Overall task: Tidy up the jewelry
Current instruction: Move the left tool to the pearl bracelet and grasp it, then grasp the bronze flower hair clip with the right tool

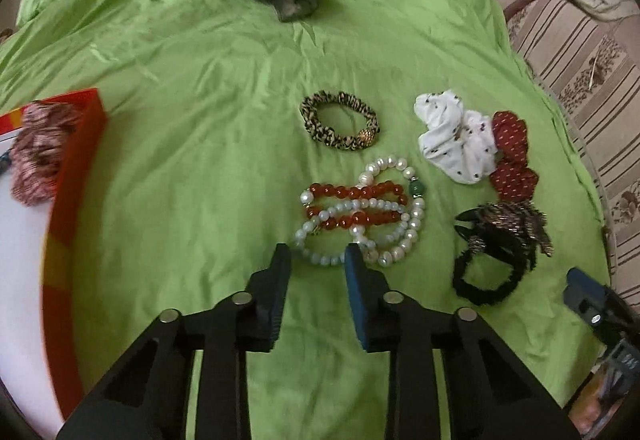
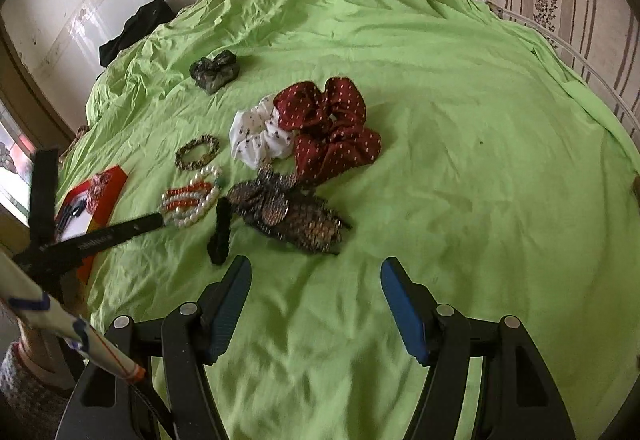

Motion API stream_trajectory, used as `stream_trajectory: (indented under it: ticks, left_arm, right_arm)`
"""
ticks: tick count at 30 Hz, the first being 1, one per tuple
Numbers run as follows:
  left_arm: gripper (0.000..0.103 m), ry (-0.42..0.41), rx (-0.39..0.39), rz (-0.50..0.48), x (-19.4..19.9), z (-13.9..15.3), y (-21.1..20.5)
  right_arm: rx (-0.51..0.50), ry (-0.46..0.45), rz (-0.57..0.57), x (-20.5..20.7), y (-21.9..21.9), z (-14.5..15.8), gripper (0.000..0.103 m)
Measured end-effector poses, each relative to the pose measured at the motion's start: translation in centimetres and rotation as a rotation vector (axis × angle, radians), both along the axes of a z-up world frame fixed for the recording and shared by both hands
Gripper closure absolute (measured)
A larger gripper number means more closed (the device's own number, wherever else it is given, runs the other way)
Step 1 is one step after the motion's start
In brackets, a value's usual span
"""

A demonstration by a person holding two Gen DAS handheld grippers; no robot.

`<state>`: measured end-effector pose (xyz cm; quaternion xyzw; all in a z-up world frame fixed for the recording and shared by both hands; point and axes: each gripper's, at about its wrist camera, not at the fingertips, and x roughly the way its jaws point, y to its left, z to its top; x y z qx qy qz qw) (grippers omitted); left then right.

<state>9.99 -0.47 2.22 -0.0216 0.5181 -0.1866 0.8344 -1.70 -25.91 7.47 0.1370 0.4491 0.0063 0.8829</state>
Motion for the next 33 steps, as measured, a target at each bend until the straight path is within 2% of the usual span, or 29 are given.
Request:
stream_trajectory:
  ticks: [3, 7, 19, 21, 22, 24, 25, 29, 33]
  left_arm:
    - [0.082, -0.007, -0.018, 0.0, 0.5, -0.5, -0.1]
    - [0.091, -0.008, -0.049, -0.003, 0.9, -1.2, 0.3]
    - [0.092, -0.043, -0.097, 0.0, 1.2, -1.7, 0.4]
    - [0.094, -0.039, -0.096, 0.01, 1.2, -1.6, 0.4]
    - [0.097, -0.031, -0.09, 0.017, 1.3, -1.6, 0.4]
    - [0.098, -0.017, -0.087, 0.021, 1.2, -1.3, 0.5]
    - [0.098, -0.013, -0.087, 0.022, 1.0, -1.1, 0.5]
    - [0.098, -0.019, -0.101, 0.026, -0.4, 0.1, 1.1]
    - [0.098, -0.074, -0.109, 0.031, -3.1, 2.6, 2.6]
  right_arm:
    - [0.015, -0.012, 0.003, 0.6, -0.4, 0.1, 0.031]
    - [0.024, -0.025, 0.031, 1.6, -0.2, 0.1, 0.031]
    - [0.076, -0.021, 0.055, 5.0, 1.5, -1.2, 0.031]
    - [0.083, -0.015, 0.046, 5.7, 1.7, -1.4, 0.038]
    - [0.085, -0.013, 0.043, 5.9, 1.7, -1.4, 0.054]
    - [0.1, -0.01, 0.046, 6.0, 1.6, -1.2, 0.068]
    - [0.099, -0.015, 0.046, 5.7, 1.6, -0.9, 0.08]
    - [0.084, -0.011, 0.049, 4.5, 1.6, 0.0, 0.081]
    - [0.093, -0.019, 0.035, 2.7, 1.2, 0.9, 0.081]
